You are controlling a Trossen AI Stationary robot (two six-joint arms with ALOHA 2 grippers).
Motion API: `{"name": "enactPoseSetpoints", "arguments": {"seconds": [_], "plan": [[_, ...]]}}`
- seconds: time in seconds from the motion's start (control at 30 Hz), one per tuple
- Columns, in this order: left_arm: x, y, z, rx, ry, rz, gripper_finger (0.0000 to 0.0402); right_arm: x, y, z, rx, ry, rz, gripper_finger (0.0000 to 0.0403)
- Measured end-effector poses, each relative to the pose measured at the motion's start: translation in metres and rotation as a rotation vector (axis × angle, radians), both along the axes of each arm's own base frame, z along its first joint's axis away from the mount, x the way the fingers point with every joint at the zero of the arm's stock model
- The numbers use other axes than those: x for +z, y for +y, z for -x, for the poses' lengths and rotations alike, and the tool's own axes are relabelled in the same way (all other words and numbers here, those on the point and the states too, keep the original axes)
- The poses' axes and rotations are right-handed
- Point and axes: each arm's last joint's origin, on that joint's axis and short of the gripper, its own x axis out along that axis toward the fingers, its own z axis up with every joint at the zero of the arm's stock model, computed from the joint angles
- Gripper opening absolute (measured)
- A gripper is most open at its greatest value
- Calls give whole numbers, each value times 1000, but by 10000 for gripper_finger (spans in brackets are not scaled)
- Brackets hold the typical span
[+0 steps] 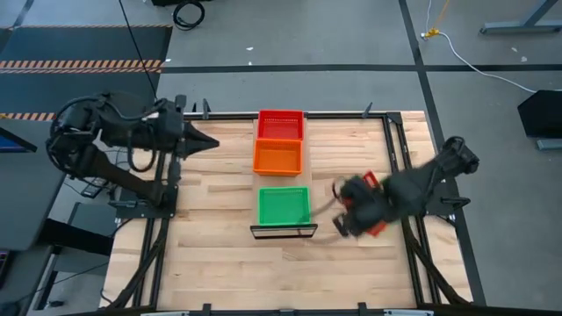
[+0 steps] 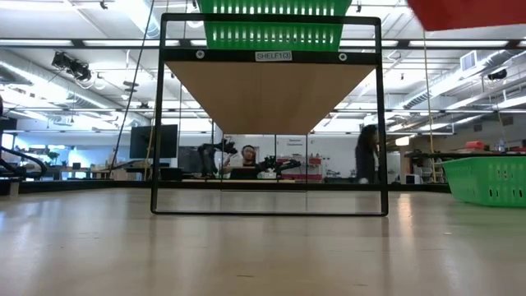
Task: Stack baskets on shelf by color
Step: Stack the red basket on top of the red baskets on the shelf
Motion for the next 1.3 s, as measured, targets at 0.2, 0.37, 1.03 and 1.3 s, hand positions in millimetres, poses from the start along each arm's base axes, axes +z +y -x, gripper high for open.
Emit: {"name": "enactPoseSetpoints", "arguments": {"seconds": [0.2, 0.37, 1.03, 1.3], "plan": [[-13, 2, 20, -25, -37, 54, 14, 26, -53, -21, 68, -103, 86, 2], [-30, 3, 28, -11, -73, 101, 23, 32, -96, -32, 150, -96, 171, 2], [-50, -2, -17, 59, -111, 311, 59, 48, -219, -72, 624, -336, 549, 3], [-60, -2, -41, 155, -73, 290, 73, 21, -236, -99, 823, -292, 557, 3]]}}
